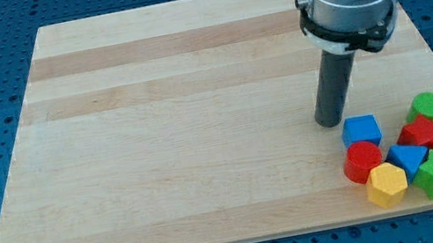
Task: Slide the blue triangle to the top left side of the red circle
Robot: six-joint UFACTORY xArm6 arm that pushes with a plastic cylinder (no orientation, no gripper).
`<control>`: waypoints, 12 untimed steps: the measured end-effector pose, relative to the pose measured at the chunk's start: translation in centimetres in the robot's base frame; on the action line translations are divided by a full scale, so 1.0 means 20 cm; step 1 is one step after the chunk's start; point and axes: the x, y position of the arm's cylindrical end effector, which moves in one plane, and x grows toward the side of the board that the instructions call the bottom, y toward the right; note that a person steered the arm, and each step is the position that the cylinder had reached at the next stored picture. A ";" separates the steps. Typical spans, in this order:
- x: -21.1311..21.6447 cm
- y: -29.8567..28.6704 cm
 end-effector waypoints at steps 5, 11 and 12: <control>-0.60 1.10; 0.63 0.90; 0.56 0.62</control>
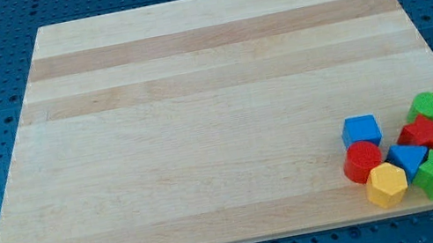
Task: Slide the blue triangle to the top left side of the red circle
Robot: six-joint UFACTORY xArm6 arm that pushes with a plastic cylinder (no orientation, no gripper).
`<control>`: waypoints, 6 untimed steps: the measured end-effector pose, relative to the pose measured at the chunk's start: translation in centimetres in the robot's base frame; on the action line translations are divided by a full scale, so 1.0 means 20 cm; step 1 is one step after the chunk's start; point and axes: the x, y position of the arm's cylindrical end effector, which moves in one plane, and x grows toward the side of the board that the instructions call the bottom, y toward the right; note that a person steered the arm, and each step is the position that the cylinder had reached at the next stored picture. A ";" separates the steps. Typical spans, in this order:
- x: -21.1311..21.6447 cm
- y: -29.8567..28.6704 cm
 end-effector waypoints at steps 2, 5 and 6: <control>-0.43 -0.63; -0.50 -0.81; -0.45 -0.77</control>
